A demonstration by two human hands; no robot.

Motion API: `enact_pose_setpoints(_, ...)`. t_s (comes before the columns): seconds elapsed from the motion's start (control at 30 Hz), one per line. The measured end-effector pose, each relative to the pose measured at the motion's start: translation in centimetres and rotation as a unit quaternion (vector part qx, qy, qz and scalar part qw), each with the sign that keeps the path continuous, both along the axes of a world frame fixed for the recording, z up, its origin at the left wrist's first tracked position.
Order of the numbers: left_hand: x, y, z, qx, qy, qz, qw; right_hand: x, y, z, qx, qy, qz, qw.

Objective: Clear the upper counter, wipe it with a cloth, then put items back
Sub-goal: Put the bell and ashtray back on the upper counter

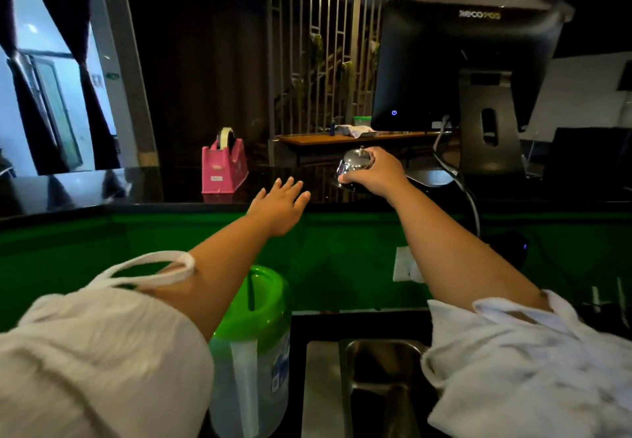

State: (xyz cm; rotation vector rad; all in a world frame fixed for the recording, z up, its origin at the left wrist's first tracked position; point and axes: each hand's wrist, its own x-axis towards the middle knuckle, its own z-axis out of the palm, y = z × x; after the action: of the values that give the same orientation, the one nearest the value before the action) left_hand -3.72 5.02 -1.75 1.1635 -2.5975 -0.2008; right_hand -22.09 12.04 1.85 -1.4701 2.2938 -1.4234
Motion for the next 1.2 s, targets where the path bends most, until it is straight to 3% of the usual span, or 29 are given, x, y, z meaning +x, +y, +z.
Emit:
enact_pose_setpoints(0.37,-1.5,-2.8,-1.0,-0.081,-0.039,0.021,0.996,-3.2,-7.7,-0.6,0.074,0.003,-0.056,0.996)
enact_pose_setpoints(0.77,-1.5,-2.7,-0.9,-0.074,-0.047,0.025,0.996,-2.9,-8.1,-1.4,0.102,-0.031,-0.043,0.993)
enact_pose_setpoints(0.9,-1.3,-2.0,-0.2,-0.033,-0.073,0.04,0.996,-1.8,-5.1,-0.8,0.119,-0.044,-0.045,0.991)
enact_pose_setpoints(1.1,1.1,2.8,1.3,0.032,-0.115,0.013,0.993,2.0,0.5,-3.4,-0.006,0.029,-0.002,1.0)
enact_pose_setpoints(1.2,4.7,6.8,0.7,0.038,-0.061,-0.004,0.997,6.3,3.2,-5.5,-0.08,0.041,0.035,0.995)
